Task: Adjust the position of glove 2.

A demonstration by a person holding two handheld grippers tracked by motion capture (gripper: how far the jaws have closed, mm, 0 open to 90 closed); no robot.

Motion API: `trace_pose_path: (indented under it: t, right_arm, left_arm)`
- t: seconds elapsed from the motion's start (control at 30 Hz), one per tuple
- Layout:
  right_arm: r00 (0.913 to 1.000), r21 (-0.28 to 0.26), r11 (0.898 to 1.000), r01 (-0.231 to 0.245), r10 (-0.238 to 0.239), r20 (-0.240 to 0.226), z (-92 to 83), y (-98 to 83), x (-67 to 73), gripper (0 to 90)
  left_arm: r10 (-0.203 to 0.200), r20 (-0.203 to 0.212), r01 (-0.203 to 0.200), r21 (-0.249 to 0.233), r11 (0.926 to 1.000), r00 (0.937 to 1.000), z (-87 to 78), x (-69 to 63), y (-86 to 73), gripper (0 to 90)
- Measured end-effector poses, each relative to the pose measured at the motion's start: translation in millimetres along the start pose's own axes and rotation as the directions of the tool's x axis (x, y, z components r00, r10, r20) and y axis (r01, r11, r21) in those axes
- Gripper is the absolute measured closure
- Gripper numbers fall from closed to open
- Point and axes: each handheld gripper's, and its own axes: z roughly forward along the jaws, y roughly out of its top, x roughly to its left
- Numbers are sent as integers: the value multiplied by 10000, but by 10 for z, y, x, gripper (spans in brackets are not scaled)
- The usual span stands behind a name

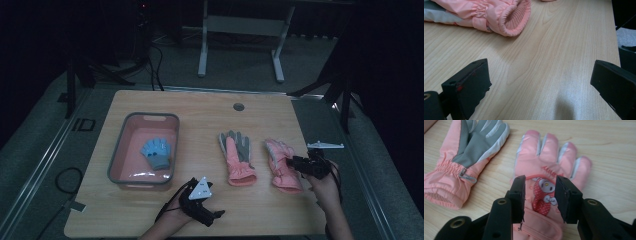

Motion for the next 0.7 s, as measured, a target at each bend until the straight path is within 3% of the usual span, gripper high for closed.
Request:
trace_pose_path:
  t: [0.1, 0.17, 0.3, 0.5, 0.53, 0.7]
  right_arm:
    - [9998, 89, 10000, 29, -31, 190, 71, -28, -5, 599]
    - [9981, 375, 9993, 46, -69, 613, 164, -70, -30, 599]
    - [9986, 459, 9989, -61, 37, 527, 257, -127, -97, 594]
    - [9995, 245, 9992, -308, 307, 55, 323, -190, -113, 757]
    - [9997, 307, 9993, -212, 207, 163, 325, -192, -67, 823]
    - [9977, 72, 9996, -258, 253, 632, 299, -197, 14, 876]
  left_arm:
    - [-3, 27, 3, -25, 10000, 10000, 1, -7, 0, 27]
    - [-12, 19, 12, -27, 10000, 10000, -1, -11, -3, 26]
    - [-43, 21, 43, -36, 10000, 10000, -2, -7, -8, 27]
    - [116, -4, -116, 36, 9999, 9999, 8, -16, -8, 27]
    - [123, -10, -123, 47, 9999, 9999, 12, -16, -9, 27]
    - [77, -26, -76, 65, 9999, 10000, 15, -15, -9, 27]
